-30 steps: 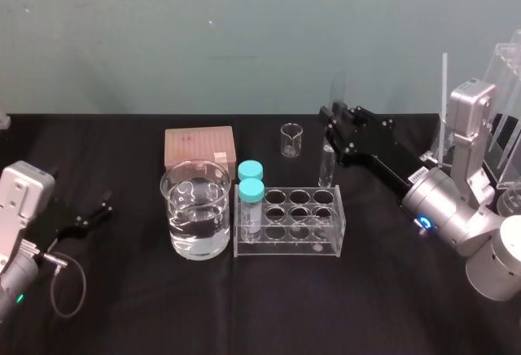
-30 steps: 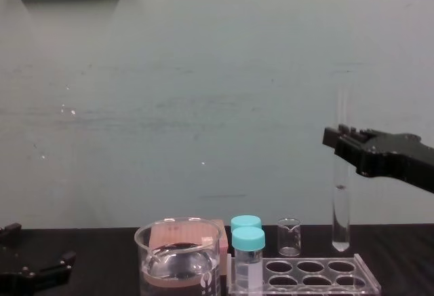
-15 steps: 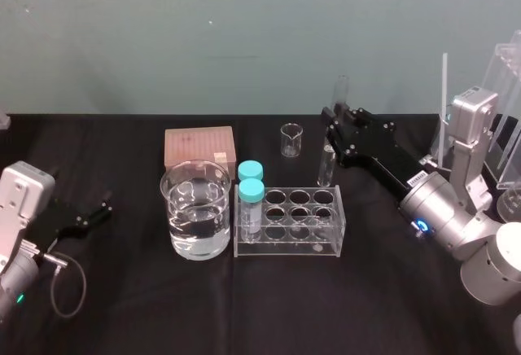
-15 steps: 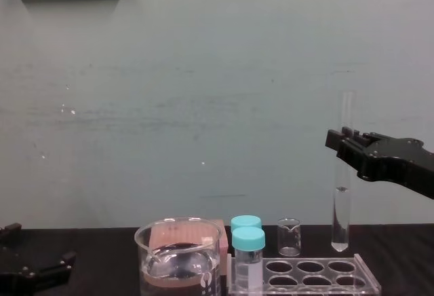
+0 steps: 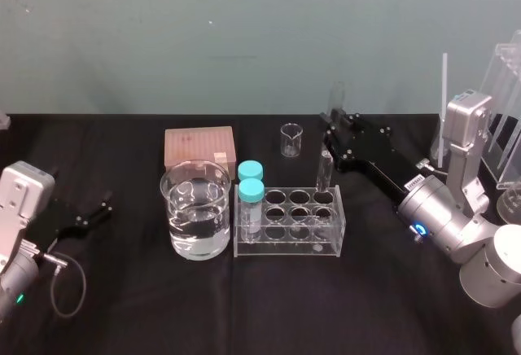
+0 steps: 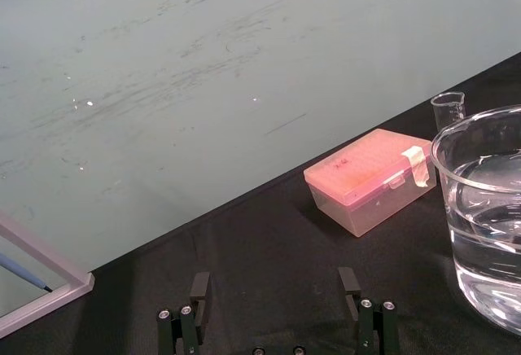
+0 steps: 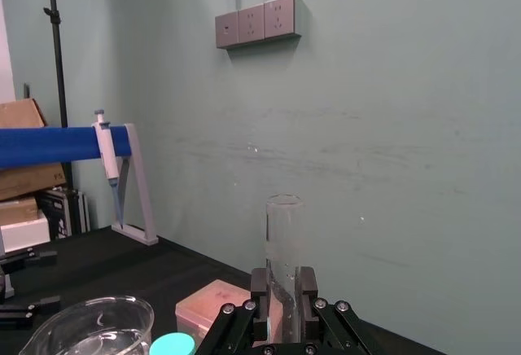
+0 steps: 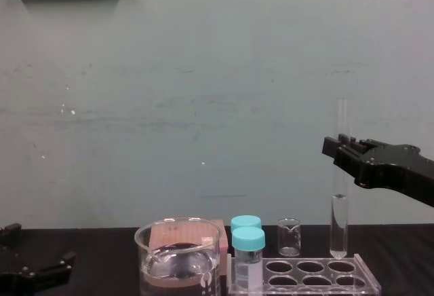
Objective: Hold the test tube with one hand and immerse one end into the beaker, then return it to the test tube rack.
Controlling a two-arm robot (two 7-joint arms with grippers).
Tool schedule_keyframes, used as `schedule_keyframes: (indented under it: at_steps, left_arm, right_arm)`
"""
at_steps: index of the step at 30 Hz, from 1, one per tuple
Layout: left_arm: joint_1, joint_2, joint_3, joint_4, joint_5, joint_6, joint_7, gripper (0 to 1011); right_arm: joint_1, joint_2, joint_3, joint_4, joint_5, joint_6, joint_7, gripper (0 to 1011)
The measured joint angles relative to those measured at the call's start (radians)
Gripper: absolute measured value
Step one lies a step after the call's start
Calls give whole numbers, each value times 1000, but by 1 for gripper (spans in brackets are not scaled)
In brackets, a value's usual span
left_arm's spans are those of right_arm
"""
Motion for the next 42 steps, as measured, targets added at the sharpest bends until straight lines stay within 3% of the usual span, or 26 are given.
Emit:
schedule_keyframes:
  at_steps: [42]
  left_arm:
    - [0, 0, 0, 0, 0, 0, 0, 1000]
  right_arm:
    - [8, -14, -9, 66, -8, 22, 5, 227]
